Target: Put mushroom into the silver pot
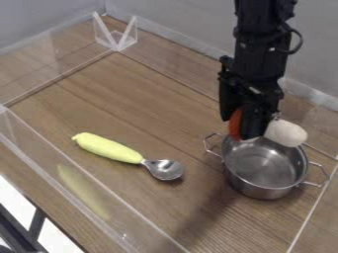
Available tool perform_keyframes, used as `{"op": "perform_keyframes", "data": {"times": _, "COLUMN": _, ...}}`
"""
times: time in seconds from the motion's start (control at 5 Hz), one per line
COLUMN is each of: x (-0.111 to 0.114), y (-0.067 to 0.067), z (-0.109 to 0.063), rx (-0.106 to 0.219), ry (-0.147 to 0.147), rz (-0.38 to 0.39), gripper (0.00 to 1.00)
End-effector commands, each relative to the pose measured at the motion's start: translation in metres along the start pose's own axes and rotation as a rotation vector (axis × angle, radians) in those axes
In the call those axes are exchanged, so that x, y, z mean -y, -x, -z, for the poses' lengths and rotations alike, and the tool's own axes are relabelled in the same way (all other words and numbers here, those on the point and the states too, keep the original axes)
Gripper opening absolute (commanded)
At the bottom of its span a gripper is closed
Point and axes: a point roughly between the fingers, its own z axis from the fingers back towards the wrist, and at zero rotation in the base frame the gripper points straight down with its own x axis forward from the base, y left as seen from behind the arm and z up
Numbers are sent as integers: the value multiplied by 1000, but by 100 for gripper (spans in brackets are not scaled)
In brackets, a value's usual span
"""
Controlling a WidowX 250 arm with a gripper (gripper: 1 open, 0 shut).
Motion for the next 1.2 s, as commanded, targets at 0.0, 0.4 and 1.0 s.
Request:
{"op": "perform_keyframes", "data": {"times": 0.0, "x": 9, "y": -5, "z": -12, "rx": 42, "ry": -23, "rz": 26, "gripper": 100}}
{"op": "perform_keyframes", "data": {"times": 0.4, "x": 9, "y": -2, "z": -30, "rx": 46, "ry": -45, "rz": -3, "gripper": 100}}
{"op": "perform_keyframes", "data": {"times": 1.0, "x": 8, "y": 1, "z": -54, "rx": 62, "ry": -70, "rz": -41, "gripper": 100}}
